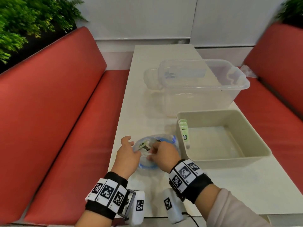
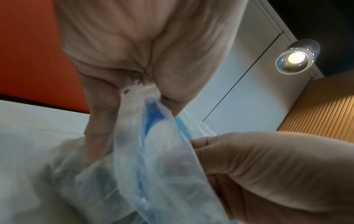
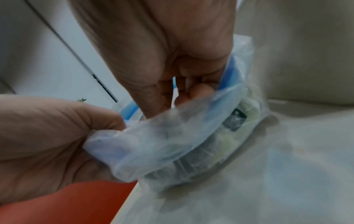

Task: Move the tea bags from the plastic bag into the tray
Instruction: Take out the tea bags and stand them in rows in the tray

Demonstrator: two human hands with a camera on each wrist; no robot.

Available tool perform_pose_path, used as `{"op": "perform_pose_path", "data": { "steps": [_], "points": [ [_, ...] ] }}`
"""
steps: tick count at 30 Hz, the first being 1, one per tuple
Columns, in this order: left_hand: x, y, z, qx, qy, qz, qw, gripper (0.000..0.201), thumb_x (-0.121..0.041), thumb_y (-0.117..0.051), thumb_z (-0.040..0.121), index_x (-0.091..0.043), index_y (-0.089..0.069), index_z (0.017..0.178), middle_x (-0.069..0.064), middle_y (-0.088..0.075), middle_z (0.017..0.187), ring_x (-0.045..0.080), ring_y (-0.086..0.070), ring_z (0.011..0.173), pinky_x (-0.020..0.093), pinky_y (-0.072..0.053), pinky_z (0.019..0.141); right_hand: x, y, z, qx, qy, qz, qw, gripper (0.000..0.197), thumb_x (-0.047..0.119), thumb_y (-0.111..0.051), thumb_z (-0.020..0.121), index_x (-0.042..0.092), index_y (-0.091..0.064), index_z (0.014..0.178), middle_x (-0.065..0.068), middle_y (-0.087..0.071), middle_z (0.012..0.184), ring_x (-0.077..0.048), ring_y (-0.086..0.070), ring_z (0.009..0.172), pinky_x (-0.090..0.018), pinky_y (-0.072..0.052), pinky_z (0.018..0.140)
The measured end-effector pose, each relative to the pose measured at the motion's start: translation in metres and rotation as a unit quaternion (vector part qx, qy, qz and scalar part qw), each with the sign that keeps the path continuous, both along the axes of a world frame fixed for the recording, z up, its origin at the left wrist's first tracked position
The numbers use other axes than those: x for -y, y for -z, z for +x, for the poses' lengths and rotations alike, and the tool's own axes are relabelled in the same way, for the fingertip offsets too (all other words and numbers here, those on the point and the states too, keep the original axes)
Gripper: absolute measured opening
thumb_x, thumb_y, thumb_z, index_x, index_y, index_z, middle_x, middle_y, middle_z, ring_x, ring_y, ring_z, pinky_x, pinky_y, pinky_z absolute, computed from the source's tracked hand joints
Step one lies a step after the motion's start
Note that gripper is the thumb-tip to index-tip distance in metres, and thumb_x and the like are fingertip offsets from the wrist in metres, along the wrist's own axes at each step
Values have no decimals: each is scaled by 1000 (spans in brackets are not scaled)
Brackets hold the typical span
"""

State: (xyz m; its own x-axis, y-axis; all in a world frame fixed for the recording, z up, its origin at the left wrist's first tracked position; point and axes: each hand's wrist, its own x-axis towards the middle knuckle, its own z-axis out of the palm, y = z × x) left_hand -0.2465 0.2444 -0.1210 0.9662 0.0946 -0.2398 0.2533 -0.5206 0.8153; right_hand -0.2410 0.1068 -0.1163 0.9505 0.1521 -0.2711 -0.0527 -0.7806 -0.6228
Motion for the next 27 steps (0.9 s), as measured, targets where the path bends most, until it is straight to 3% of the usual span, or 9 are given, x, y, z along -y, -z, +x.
{"op": "perform_pose_path", "data": {
  "steps": [2, 6, 10, 13, 16, 18, 21, 24, 27],
  "points": [
    [-1, 0, 2, -2, -2, -5, 1000, 60, 1, -47, 86, -9, -24, 141, 12, -47, 136, 25, -50, 115, 24, -39, 86, 2, -5, -1, 45, -2, -3, 999, 21, 17, -57, 86, 26, -48, 69, 6, -54, 73, -15, -53, 77, -23, -37, 68],
    [-4, -3, 8, -6, 3, 2, 1000, 58, -2, -47, 88, -9, -24, 141, 13, -46, 138, 26, -49, 118, 24, -38, 84, 12, -29, 5, 126, -23, -52, 990, 8, 20, -52, 90, 20, -59, 88, -3, -67, 84, -24, -60, 81, -32, -48, 72],
    [-3, -18, 9, 19, 15, -5, 1000, 55, -12, -46, 93, -12, -24, 144, 9, -34, 148, 21, -37, 131, 24, -32, 97, 25, -65, 15, 139, -64, -93, 984, 10, 18, -54, 87, 20, -62, 92, -3, -68, 89, -23, -61, 86, -31, -48, 75],
    [0, -43, 2, 159, 60, -51, 984, 58, -21, -53, 92, -21, -26, 143, -6, -27, 150, -2, -26, 133, 13, -20, 103, 34, -93, 23, 105, -78, -88, 987, 12, 17, -63, 82, 22, -59, 93, 0, -66, 87, -20, -62, 85, -27, -45, 71],
    [12, -65, -10, 185, 164, -70, 966, 90, -44, -73, 72, -36, -17, 143, -28, -20, 141, -26, -17, 123, -2, -18, 96, 41, -117, 29, 68, -62, -57, 994, 23, 18, -71, 77, 21, -53, 92, -4, -68, 86, -18, -59, 72, -27, -44, 61],
    [27, -69, -15, 172, 203, -46, 963, 110, -52, -78, 59, -41, -8, 143, -29, -15, 142, -18, -20, 127, 6, -25, 98, 45, -127, 33, 46, -39, -4, 998, 27, 14, -73, 74, 17, -53, 91, -7, -65, 80, -16, -50, 53, -25, -40, 50],
    [50, -67, -14, 162, 179, -30, 970, 113, -42, -80, 65, -32, -3, 147, -19, -18, 142, -6, -23, 127, 9, -30, 95, 53, -134, 38, 28, -9, 46, 999, 27, 9, -73, 73, 13, -54, 91, -6, -58, 67, -14, -40, 41, -23, -34, 45],
    [62, -62, -3, 156, 162, -64, 972, 75, -25, -66, 84, -27, -21, 144, -10, -35, 142, 7, -37, 129, 27, -38, 105, 64, -134, 39, 13, 13, 85, 996, 24, 9, -72, 74, 12, -54, 90, -3, -56, 59, -12, -40, 35, -22, -32, 43],
    [69, -64, 5, 52, 139, -235, 961, 39, -13, -54, 92, -20, -44, 129, 2, -58, 120, 17, -60, 104, 32, -55, 78, 76, -133, 40, -10, 20, 163, 986, 18, 22, -70, 82, 12, -56, 89, -4, -67, 65, -10, -42, 32, -22, -31, 41]
  ]
}}
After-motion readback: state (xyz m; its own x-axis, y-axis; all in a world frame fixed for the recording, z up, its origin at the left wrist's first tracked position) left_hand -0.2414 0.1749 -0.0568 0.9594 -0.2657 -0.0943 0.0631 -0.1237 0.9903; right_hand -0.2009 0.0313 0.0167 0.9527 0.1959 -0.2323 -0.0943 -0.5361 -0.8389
